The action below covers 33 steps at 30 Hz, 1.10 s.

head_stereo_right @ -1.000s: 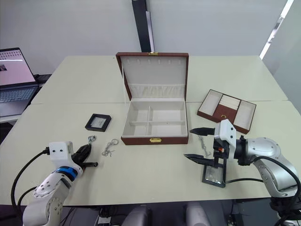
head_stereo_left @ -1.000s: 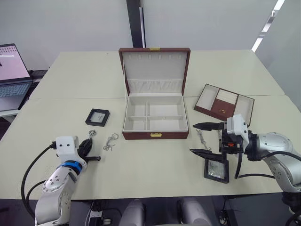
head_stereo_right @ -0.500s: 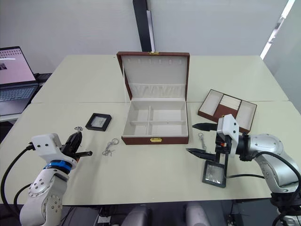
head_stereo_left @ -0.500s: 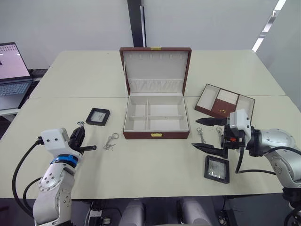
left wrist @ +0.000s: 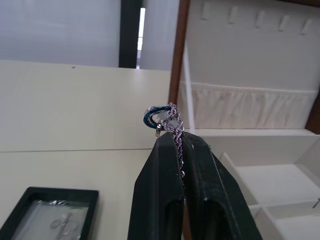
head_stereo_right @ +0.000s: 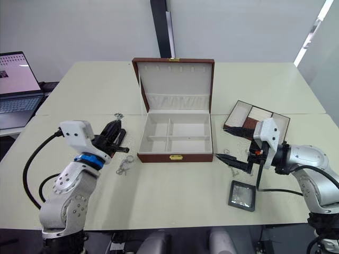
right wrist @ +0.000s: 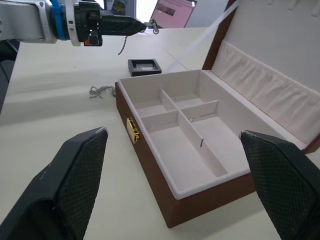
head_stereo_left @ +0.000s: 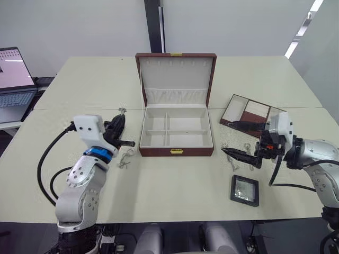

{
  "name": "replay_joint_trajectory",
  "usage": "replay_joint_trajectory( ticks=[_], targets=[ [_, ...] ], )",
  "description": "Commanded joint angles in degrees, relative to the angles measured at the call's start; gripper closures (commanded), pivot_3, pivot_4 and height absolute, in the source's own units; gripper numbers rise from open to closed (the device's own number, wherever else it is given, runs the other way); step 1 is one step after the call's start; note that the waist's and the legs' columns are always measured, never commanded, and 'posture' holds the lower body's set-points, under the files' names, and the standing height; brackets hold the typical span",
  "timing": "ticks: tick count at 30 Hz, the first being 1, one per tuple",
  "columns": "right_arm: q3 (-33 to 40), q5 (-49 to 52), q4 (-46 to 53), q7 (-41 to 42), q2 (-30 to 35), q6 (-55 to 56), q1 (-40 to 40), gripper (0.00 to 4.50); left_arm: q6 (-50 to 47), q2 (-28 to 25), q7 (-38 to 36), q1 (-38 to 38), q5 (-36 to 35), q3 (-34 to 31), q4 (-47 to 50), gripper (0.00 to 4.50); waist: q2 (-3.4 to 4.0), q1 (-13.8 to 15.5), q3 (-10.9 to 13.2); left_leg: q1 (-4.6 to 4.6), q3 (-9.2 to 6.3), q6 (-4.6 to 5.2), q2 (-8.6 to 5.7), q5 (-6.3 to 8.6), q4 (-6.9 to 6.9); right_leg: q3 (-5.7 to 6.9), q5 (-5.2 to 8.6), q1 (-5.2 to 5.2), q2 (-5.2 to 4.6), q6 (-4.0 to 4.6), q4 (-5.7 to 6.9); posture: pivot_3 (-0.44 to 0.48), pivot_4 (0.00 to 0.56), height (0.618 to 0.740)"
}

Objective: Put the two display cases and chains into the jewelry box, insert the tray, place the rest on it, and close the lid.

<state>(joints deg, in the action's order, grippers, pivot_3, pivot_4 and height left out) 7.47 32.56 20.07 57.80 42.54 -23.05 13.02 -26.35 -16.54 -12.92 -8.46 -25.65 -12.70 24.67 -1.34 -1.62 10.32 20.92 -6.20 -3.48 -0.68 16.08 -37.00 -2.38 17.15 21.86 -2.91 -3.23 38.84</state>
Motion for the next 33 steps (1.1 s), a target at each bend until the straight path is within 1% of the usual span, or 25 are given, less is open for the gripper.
replay_joint_trajectory(
  ticks=[1, 6, 11, 15, 19, 27, 33],
  targets=[
    [2.8, 1.1, 2.7, -1.9, 0.8, -0.8, -0.2, 0.00, -0.6, 0.4, -1.3, -2.5, -0.9, 2.4, 0.1, 4.34, 0.00, -0.1, 0.0, 0.00, 0.01, 0.00, 0.01, 0.00, 0.00, -0.01, 0.00, 0.01, 0.00, 0.00, 0.00, 0.000, 0.150, 0.740],
    [4.4, 1.5, 4.1, -3.9, 0.9, -1.9, -1.4, 0.00, -0.2, 0.7, -3.3, -6.4, 0.0, 5.1, -4.7, 4.34, 0.00, 0.0, 0.0, 0.00, 0.00, 0.00, -0.01, 0.00, -0.02, -0.01, 0.00, 0.00, 0.01, 0.00, 0.02, 0.000, 0.150, 0.740],
    [5.7, 1.8, 4.9, -5.5, 0.9, -2.9, -2.4, 0.00, 1.6, 1.6, -3.5, -10.6, 2.4, 7.3, -11.3, 4.34, -0.02, 0.1, 0.0, 0.00, 0.00, 0.00, -0.03, 0.00, -0.02, 0.00, 0.00, 0.00, 0.01, 0.00, 0.01, 0.000, 0.150, 0.740],
    [7.0, 2.9, 5.3, -7.0, 0.6, -4.4, -2.8, 0.00, 3.0, 3.2, -2.2, -14.7, 5.3, 9.2, -16.7, 4.34, -0.03, 0.1, 0.0, 0.01, -0.02, 0.00, -0.03, -0.01, -0.02, 0.00, 0.00, 0.00, 0.01, 0.00, 0.01, 0.000, 0.150, 0.740],
    [7.8, 4.5, 5.4, -8.3, 0.5, -6.0, -2.7, 0.00, 3.7, 4.4, -0.4, -17.3, 8.6, 10.2, -20.0, 4.34, -0.04, 0.1, 0.0, 0.01, 0.00, 0.00, -0.04, 0.00, -0.02, -0.01, -0.01, -0.01, 0.00, -0.02, 0.00, 0.000, 0.150, 0.740],
    [7.9, 5.7, 5.2, -10.0, 0.5, -7.0, -2.3, 0.00, 2.6, 5.9, 2.3, -17.6, 11.8, 10.2, -21.4, 4.34, -0.05, 0.1, 0.0, 0.02, -0.01, 0.00, -0.04, -0.01, -0.02, -0.01, -0.01, 0.00, 0.00, -0.02, 0.00, 0.000, 0.150, 0.740],
    [7.4, 5.7, 5.1, -10.6, 0.2, -7.1, -1.9, 0.00, 2.4, 6.4, 2.5, -17.1, 12.5, 10.1, -22.1, 4.34, -0.05, 0.1, 0.0, 0.02, -0.01, -0.01, -0.05, -0.01, -0.02, -0.01, -0.01, 0.00, -0.01, -0.02, 0.00, 0.000, 0.150, 0.740]
  ],
)
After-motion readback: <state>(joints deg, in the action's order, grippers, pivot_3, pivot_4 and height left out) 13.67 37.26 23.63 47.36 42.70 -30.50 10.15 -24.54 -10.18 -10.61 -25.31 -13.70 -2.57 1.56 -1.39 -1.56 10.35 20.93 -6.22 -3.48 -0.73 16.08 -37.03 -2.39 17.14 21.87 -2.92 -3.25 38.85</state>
